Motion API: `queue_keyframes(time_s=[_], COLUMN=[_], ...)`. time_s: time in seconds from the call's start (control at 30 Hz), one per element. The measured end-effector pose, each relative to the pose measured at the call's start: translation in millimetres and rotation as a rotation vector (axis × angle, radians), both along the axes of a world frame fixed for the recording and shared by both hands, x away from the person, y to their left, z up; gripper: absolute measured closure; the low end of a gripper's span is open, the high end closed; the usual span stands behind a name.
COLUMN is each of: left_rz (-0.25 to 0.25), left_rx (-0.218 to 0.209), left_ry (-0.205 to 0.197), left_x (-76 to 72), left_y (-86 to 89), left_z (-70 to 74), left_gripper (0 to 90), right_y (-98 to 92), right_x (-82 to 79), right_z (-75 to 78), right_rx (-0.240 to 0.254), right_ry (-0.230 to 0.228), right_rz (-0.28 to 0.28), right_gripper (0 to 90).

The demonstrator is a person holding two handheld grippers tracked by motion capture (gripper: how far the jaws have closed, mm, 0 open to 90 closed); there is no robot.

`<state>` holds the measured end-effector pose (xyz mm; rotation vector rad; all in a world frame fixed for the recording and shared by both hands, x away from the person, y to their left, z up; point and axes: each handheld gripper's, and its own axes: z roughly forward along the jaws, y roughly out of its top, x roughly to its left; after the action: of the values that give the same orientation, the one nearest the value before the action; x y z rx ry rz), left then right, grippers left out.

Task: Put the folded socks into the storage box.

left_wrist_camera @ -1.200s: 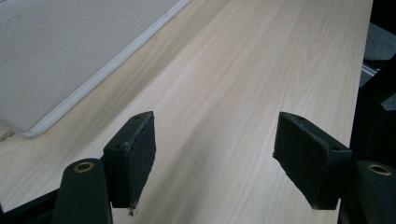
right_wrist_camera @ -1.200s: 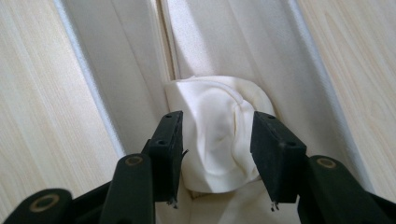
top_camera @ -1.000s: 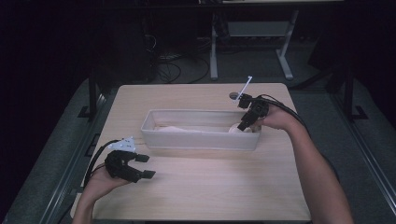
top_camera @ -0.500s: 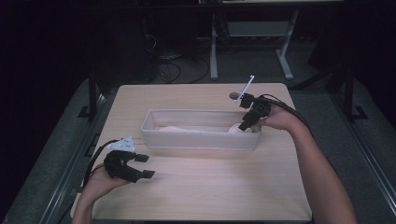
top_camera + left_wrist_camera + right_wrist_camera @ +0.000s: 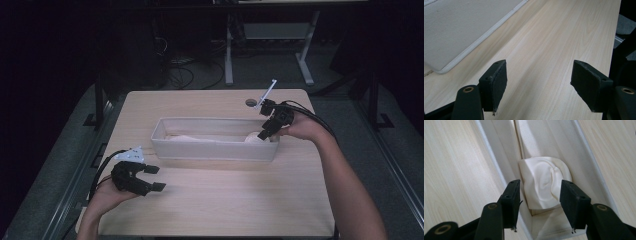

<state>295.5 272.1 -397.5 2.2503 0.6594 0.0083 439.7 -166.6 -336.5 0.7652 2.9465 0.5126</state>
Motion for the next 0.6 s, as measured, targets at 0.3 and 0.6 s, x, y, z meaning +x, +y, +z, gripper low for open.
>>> queue_keyframes(time_s=[0.3,0.6], left_rz=[0.002,0.000], left_rx=[0.003,0.008], left_ry=[-0.002,-0.006], left_x=[0.0,-0.4], left_y=[0.5,-1.3], left_z=[0.2,0.2], left_gripper=[28.6,28.6], right_y=[-1.5,-5.7], right_x=[-6.2,-14.7], right_z=[5.0,7.5], right_rx=[0.001,0.010], right_ry=[-0.014,-0.017], right_rz=[0.002,-0.001], right_gripper=[49.8,50.0])
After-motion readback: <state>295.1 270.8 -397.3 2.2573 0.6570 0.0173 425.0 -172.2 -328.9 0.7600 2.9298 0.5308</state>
